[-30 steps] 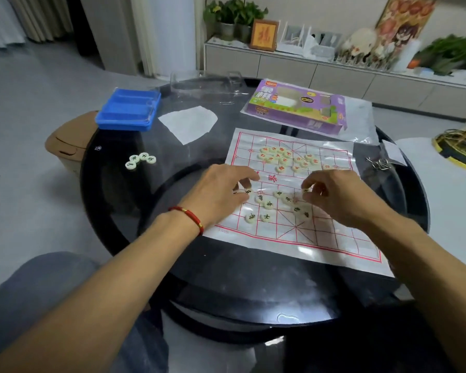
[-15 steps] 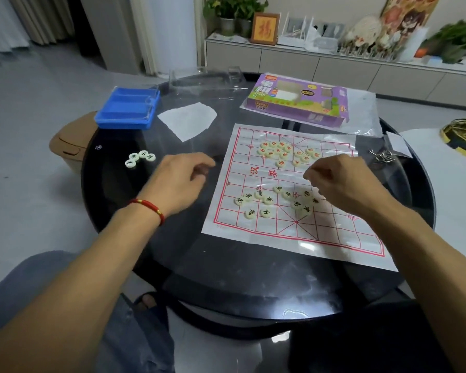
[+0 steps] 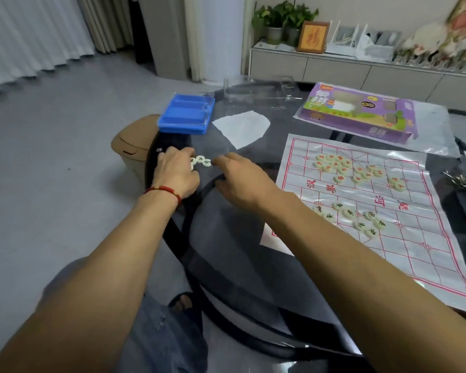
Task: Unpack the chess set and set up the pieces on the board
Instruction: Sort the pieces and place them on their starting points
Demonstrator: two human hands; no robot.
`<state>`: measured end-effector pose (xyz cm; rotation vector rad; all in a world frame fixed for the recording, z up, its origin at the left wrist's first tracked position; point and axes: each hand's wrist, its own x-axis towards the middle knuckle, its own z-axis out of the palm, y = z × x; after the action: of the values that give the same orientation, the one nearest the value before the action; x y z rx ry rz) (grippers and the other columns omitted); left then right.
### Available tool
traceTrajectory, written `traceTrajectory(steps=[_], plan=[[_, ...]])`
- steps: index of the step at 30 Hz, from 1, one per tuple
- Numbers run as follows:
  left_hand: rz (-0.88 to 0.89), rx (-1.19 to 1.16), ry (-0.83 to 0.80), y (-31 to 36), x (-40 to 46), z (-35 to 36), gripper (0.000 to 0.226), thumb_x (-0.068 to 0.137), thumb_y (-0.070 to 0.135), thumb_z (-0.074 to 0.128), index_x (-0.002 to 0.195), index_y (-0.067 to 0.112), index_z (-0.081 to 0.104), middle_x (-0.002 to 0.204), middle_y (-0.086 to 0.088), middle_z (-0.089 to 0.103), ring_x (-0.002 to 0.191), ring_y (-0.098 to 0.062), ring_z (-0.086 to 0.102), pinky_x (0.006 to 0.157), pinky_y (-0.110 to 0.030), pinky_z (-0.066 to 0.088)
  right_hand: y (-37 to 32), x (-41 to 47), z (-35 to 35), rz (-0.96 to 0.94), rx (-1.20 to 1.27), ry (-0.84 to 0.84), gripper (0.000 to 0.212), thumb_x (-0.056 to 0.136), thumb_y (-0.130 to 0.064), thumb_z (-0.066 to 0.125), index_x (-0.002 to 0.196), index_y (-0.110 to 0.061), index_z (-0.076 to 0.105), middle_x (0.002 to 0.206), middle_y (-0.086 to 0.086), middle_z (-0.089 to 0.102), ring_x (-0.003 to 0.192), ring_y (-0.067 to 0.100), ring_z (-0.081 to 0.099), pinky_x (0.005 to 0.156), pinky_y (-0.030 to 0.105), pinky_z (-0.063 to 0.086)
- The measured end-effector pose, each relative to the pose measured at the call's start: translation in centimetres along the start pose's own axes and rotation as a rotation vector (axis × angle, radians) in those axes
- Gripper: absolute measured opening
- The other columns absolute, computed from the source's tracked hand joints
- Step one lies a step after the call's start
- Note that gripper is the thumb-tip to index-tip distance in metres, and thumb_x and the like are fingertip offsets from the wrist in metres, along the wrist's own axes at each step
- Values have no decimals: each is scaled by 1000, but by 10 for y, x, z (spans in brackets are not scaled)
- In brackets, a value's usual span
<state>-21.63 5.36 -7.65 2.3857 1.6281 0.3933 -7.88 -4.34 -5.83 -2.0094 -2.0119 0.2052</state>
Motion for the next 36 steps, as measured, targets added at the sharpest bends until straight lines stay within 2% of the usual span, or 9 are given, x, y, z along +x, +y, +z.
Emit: traceTrajectory(steps=[6,11,18,22,24,26,29,31,36], plan=[[-6,40,70,0,2,7,28,93,22,56,118,13,66,119,-22,52,116,-42,48,93,-47,45,-13,56,26,97,6,92,36,98,-18,53,134,-17,57,126,12,57,118,32,54,93,46,51],[31,-32,139,0,0,1,20,92,17,66,110,11,74,112,-15,64,106,-34,61,88,-42,51,-11,70,36,75,-39,107,22,96,-16,57,113,-18,71,107,10,56,103,31,57,82,42,53],[44,-92,91,16,-17,-8,14,93,17,67,103,12,76,107,-12,68,104,-31,64,93,-42,53,6,26,30,-8,-69,137,17,97,-18,60,110,-10,67,104,14,59,97,33,57,78,45,52],[195,-134,101,48,-42,-12,18,94,21,68,109,15,74,105,-8,66,102,-26,63,94,-40,51,25,-27,-2,32,-49,213,18,98,-23,60,111,-12,68,105,12,62,96,31,58,80,47,51],[298,-194,74,65,-57,-11,18,93,23,68,109,18,75,99,-3,63,96,-20,62,93,-34,50,41,-60,-25,72,-33,212,19,100,-22,60,114,-13,70,109,10,63,97,28,60,82,43,53],[400,-240,17,83,-72,-7,19,94,24,67,111,19,74,96,3,61,90,-14,59,88,-28,49,59,-94,-50,132,-20,155,23,100,-23,61,121,-16,68,116,7,64,96,20,62,80,29,55],[529,-247,-48,108,-84,3,25,95,24,65,119,19,71,100,6,60,88,-8,53,79,-15,39,87,-138,-76,171,-42,1,24,98,-25,63,122,-20,69,112,-2,66,86,9,59,72,14,46],[545,-238,-74,121,-85,9,28,95,25,66,122,21,70,100,11,57,86,-4,50,73,-7,33,102,-160,-84,191,-40,-53,22,97,-28,65,118,-22,70,104,-8,65,79,5,57,67,11,43],[505,-241,-121,138,-82,22,28,93,25,69,121,25,69,106,11,62,88,-4,54,78,-11,37,120,-180,-74,207,-85,-39,21,95,-36,67,114,-28,71,97,-10,63,75,4,52,63,13,37]])
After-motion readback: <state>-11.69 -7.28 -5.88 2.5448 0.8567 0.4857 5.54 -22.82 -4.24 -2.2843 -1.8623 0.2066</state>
